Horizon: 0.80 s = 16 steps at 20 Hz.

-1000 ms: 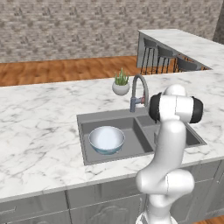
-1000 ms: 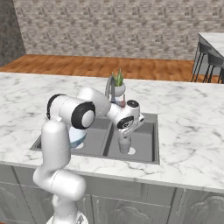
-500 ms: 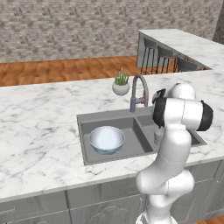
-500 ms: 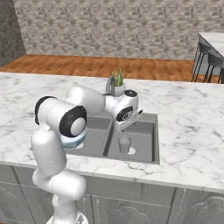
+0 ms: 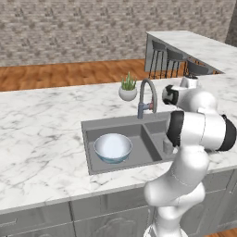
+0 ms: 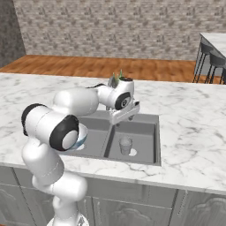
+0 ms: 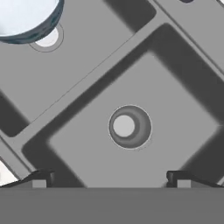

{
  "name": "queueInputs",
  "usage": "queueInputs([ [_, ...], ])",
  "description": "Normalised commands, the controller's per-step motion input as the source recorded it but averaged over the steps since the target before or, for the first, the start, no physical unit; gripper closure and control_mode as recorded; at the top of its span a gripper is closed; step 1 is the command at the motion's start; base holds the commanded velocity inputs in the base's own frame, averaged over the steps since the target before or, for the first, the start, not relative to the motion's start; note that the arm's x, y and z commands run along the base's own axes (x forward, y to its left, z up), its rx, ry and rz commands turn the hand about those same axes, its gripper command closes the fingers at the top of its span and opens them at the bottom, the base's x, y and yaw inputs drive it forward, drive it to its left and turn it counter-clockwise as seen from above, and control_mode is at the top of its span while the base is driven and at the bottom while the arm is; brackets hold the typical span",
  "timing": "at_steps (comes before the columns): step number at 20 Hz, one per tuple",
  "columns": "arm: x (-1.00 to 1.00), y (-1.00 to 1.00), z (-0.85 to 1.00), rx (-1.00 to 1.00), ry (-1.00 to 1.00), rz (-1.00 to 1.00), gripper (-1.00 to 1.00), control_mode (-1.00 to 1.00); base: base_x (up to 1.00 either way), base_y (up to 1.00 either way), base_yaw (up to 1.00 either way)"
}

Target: Place the bowl in the left basin and the glass cup in the right basin of the sink.

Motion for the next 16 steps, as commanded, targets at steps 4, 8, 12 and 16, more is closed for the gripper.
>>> queueInputs([
  [4, -0.35, 0.03, 0.48, 0.04, 0.29, -0.04, -1.0, -1.0, 0.0, 0.0, 0.0],
  [8, -0.74, 0.21, 0.22, 0.0, 0.0, -0.07, -1.0, -1.0, 0.0, 0.0, 0.0],
  [12, -0.78, 0.26, 0.05, 0.0, -0.17, -0.13, -1.0, -1.0, 0.0, 0.0, 0.0],
  [16, -0.73, 0.25, 0.18, 0.0, -0.31, -0.09, -1.0, -1.0, 0.0, 0.0, 0.0],
])
